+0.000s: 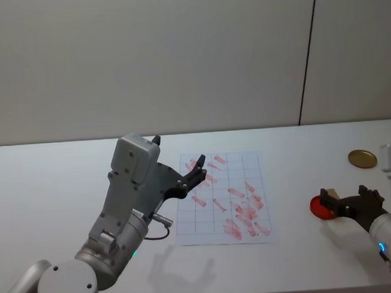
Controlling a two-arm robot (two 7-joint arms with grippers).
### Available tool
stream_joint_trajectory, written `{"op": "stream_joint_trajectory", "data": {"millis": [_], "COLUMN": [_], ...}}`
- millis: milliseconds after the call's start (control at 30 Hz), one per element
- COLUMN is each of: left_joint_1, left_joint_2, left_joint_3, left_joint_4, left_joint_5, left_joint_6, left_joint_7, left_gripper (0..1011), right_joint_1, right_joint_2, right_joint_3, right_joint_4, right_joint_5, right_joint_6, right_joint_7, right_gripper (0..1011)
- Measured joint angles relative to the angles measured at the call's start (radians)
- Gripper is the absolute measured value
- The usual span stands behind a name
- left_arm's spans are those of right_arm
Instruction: Use the one hand to pick up the stamp and affix it onto the A4 paper.
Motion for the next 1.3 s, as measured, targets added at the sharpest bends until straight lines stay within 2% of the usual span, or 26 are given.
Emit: {"op": "stream_joint_trajectory", "data": {"millis": [333,467,600,667,800,867,900,967,1200,1233,1300], "left_joint_1": [0.000,0.000,0.000,0.000,0.000,0.000,0.000,0.000,0.000,0.000,0.000], "left_joint_2": [0.000,0.000,0.000,0.000,0.000,0.000,0.000,0.000,0.000,0.000,0.000], "left_joint_3": [0.000,0.000,0.000,0.000,0.000,0.000,0.000,0.000,0.000,0.000,0.000], "left_joint_4": [0.000,0.000,0.000,0.000,0.000,0.000,0.000,0.000,0.000,0.000,0.000], "left_joint_5": [0.000,0.000,0.000,0.000,0.000,0.000,0.000,0.000,0.000,0.000,0.000], "left_joint_6": [0.000,0.000,0.000,0.000,0.000,0.000,0.000,0.000,0.000,0.000,0.000], "left_joint_7": [0.000,0.000,0.000,0.000,0.000,0.000,0.000,0.000,0.000,0.000,0.000], "left_gripper": [993,993,993,993,993,993,993,993,993,993,993], "right_joint_1": [0.052,0.070,0.087,0.097,0.113,0.121,0.121,0.131,0.145,0.147,0.149], "right_joint_2": [-0.020,-0.028,-0.034,-0.037,-0.043,-0.046,-0.046,-0.050,-0.056,-0.058,-0.059], "right_joint_3": [-0.005,-0.008,-0.011,-0.013,-0.016,-0.018,-0.018,-0.020,-0.023,-0.023,-0.024], "right_joint_4": [0.085,0.116,0.147,0.164,0.192,0.207,0.207,0.224,0.246,0.249,0.251], "right_joint_5": [-0.011,-0.019,-0.030,-0.036,-0.047,-0.052,-0.052,-0.059,-0.068,-0.069,-0.070], "right_joint_6": [0.003,0.004,0.004,0.004,0.003,0.003,0.003,0.003,0.006,0.008,0.011], "right_joint_7": [-0.003,0.000,0.005,0.008,0.013,0.015,0.015,0.017,0.016,0.015,0.013], "right_gripper": [1000,941,855,764,675,589,589,487,286,234,222]}}
